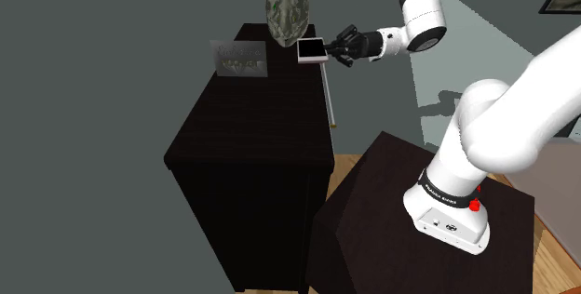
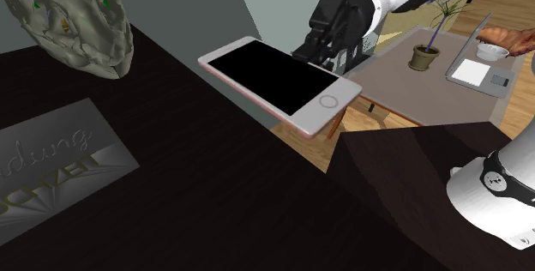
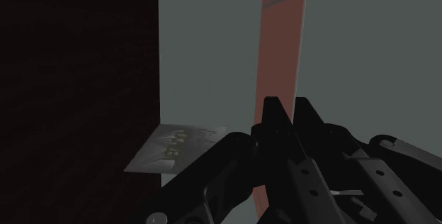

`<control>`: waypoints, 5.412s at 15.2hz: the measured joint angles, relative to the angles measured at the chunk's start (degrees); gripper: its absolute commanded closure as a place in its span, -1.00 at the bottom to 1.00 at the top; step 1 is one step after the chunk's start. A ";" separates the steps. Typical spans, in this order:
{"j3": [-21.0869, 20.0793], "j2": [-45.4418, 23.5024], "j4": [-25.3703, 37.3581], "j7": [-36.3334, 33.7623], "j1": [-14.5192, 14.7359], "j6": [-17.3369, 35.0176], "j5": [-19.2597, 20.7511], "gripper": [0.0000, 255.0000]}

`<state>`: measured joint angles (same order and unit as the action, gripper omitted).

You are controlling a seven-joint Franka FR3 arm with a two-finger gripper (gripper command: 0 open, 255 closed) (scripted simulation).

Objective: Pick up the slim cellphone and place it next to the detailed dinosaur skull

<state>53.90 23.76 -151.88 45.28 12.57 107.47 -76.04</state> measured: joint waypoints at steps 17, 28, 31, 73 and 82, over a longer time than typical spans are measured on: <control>-9.76 11.19 2.62 -14.62 -5.43 4.74 3.94 1.00; -13.24 13.57 6.68 -21.82 -6.30 5.20 5.00 1.00; -10.44 7.50 12.04 -20.74 -2.53 3.64 2.76 1.00; -9.08 -77.17 88.74 -31.17 -20.90 -24.28 -44.63 1.00; -10.06 -79.62 86.55 -26.92 -20.84 -24.87 -45.23 1.00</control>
<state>43.84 -55.87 -65.33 18.36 -8.27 82.60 -121.28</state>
